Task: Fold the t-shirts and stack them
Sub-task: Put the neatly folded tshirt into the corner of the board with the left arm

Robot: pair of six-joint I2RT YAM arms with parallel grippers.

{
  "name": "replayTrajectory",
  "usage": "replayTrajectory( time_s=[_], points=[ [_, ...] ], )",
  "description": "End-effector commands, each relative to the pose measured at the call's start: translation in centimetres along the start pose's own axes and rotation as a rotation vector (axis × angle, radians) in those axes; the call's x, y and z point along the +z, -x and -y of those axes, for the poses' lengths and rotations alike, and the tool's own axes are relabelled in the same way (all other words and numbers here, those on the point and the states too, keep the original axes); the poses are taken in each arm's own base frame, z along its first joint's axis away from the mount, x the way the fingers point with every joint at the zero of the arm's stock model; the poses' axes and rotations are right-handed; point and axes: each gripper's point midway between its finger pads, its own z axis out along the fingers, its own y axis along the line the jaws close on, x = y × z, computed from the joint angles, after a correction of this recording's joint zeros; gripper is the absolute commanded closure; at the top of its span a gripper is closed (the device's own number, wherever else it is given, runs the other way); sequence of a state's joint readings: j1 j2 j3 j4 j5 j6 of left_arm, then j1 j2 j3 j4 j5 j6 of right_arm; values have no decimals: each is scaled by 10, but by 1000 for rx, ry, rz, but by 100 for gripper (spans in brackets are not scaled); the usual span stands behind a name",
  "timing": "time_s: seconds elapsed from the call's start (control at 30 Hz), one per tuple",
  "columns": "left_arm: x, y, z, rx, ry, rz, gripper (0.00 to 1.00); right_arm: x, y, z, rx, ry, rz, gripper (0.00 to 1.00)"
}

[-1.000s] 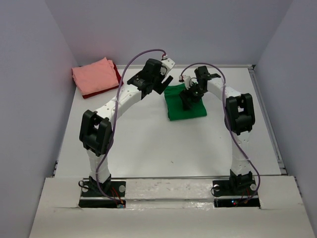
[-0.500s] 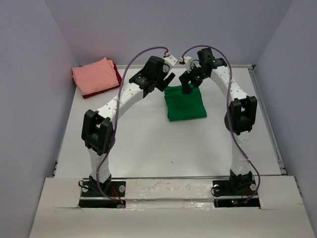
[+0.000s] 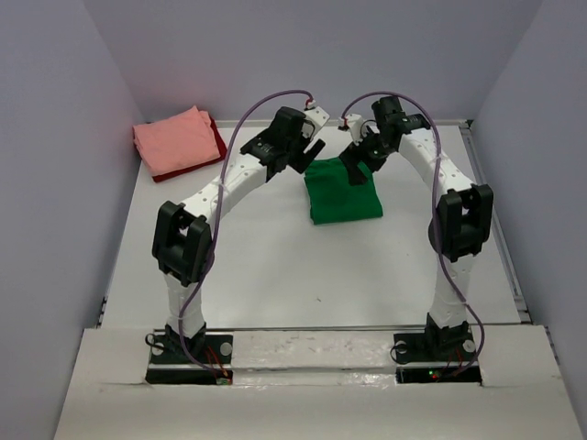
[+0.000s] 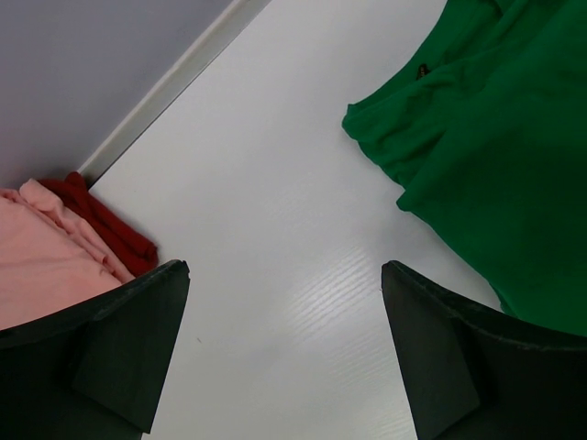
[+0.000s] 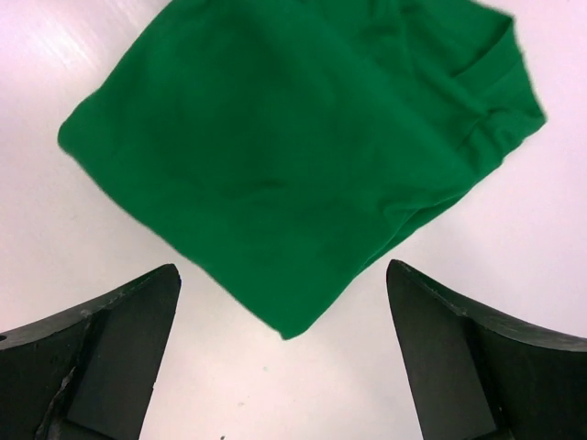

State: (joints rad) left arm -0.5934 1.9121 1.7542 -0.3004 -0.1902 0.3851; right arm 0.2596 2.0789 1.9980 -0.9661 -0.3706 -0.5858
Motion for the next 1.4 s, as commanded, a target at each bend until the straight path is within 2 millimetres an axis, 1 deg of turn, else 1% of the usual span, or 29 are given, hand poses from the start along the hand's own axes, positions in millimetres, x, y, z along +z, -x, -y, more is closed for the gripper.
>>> replayTrajectory(
  time_s=[0.0,0.03,0.07,0.13,0.17,0.2,0.23,0.27,0.3,0.33,0.37,0.4,0.43,0.47,0.5,0.53,0.57,0.6,0.67,0.7,0.73,0.77,0.9,1.03,1.07,1.1,1.2,1.3,1.37],
  points=[
    [-10,1,4,-18,-43,15,1,-33,3,-26,-29,39,47,0],
    [-9,-2,5,-16,-41,9,1,-36,2,-33,-20,65,46,0],
    [-7,-9,6,-10,-42,-6,1,-39,6,-44,-21,121,72,0],
    [-7,-12,2,-20,-35,-5,1,-44,9,-59,-16,198,84,1],
    [-6,-16,-1,-23,-31,-12,1,-48,3,-70,-6,253,64,1],
    [-3,-28,-9,-34,-10,-42,1,-50,6,-84,-13,316,70,1],
    [-2,-35,-13,-38,-3,-67,1,-50,8,-90,-20,334,73,1],
    [2,-45,-24,-54,19,-98,1,-46,6,-97,-18,354,67,1],
    [0,-58,-32,-62,44,-152,1,-44,8,-95,-28,347,82,1],
    [0,-64,-38,-70,60,-181,1,-39,7,-99,-36,351,79,1],
    [-1,-69,-45,-85,79,-202,1,-34,4,-97,-35,337,75,0],
    [-3,-75,-50,-97,87,-220,1,-23,-5,-107,-42,357,48,0],
    [-5,-81,-61,-126,98,-219,1,-14,-3,-106,-62,343,63,0],
    [-6,-95,-60,-148,86,-232,1,-6,-5,-108,-72,342,59,0],
    [-15,-81,-69,-177,84,-160,1,6,-16,-113,-77,341,26,0],
    [-19,-81,-74,-194,85,-144,1,10,-13,-107,-86,313,36,0],
    [-22,-91,-79,-217,87,-147,1,25,-20,-109,-101,300,14,0],
    [-29,-84,-87,-238,96,-112,1,32,-22,-110,-110,292,6,0],
    [-35,-84,-95,-276,81,-81,1,44,-23,-109,-105,281,6,0],
    [-37,-86,-95,-286,73,-77,1,49,-23,-112,-106,287,0,0],
    [-39,-85,-97,-290,67,-64,1,56,-27,-107,-99,267,-18,0],
    [-39,-89,-96,-291,60,-70,1,60,-22,-107,-107,245,-15,0],
    [-37,-101,-93,-299,49,-90,1,74,-15,-86,-157,86,-45,2],
    [-36,-106,-91,-309,50,-93,1,73,1,-69,-223,-27,-33,7],
    [-36,-104,-87,-310,24,-81,1,74,6,-69,-240,-45,-28,8],
    [-36,-104,-87,-311,26,-82,1,73,6,-64,-245,-73,-39,9],
    [-34,-105,-87,-311,24,-88,1,69,16,-70,-265,-84,-28,11],
    [-33,-102,-87,-313,17,-80,1,61,24,-86,-263,-39,-28,14],
    [-31,-101,-86,-314,12,-80,1,50,27,-96,-235,9,-29,16]
  ],
)
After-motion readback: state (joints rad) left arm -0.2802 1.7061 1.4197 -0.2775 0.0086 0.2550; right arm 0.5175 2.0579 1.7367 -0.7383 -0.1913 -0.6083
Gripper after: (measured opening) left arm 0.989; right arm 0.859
